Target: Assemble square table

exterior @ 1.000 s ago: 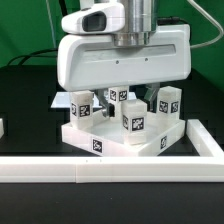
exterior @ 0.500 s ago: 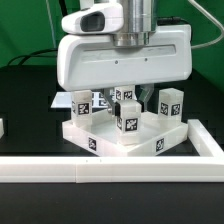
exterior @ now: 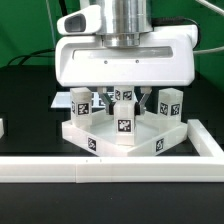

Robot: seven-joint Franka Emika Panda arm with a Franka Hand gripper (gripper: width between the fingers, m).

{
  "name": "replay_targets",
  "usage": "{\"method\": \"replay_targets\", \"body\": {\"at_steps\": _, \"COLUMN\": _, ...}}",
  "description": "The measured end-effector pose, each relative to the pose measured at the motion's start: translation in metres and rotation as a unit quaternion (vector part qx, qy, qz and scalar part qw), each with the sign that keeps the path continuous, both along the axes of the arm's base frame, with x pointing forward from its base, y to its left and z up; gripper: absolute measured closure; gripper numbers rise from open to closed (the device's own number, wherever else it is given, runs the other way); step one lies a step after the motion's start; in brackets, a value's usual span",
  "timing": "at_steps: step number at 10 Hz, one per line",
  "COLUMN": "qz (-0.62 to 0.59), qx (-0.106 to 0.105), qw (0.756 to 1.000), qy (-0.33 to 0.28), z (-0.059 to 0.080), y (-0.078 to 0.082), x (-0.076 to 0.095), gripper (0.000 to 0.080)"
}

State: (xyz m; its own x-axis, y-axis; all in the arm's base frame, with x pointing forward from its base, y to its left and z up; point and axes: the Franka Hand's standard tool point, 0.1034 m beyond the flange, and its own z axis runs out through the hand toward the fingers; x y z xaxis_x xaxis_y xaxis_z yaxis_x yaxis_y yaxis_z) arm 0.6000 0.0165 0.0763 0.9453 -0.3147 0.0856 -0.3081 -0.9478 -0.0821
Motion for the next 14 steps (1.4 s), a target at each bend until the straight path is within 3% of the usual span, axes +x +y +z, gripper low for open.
{"method": "replay_targets", "body": {"at_steps": 4, "qz": -0.218, "qx": 0.024, "qw": 0.976, "qy": -0.014, "z": -0.0008, "y": 0.0028, "x": 0.0018, "gripper": 0.0508}}
{"method": "replay_targets", "body": {"at_steps": 7, "qz": -0.367, "qx": 0.041, "qw": 0.929, "qy": -0.009, "z": -0.0010, "y": 0.0089, "x": 0.0015, "gripper": 0.0508}}
{"method": "replay_targets", "body": {"at_steps": 11, "qz": -0.465, "qx": 0.069, "qw": 0.883, "qy": -0.001, "z": 0.0021, "y": 0.0020, "x": 0.0037, "gripper": 0.0508}}
{"method": "replay_targets", "body": {"at_steps": 12, "qz": -0.468, "qx": 0.070, "qw": 0.881, "qy": 0.000, "z": 0.0012, "y": 0.0046, "x": 0.0031, "gripper": 0.0434}}
{"method": "replay_targets", "body": {"at_steps": 13, "qz": -0.457, "qx": 0.068, "qw": 0.887, "qy": 0.000, "z": 0.0012, "y": 0.0047, "x": 0.0030, "gripper": 0.0233}}
{"method": "replay_targets", "body": {"at_steps": 14, "qz": -0.444, "qx": 0.067, "qw": 0.893, "qy": -0.001, "z": 0.0012, "y": 0.0050, "x": 0.0030, "gripper": 0.0233}}
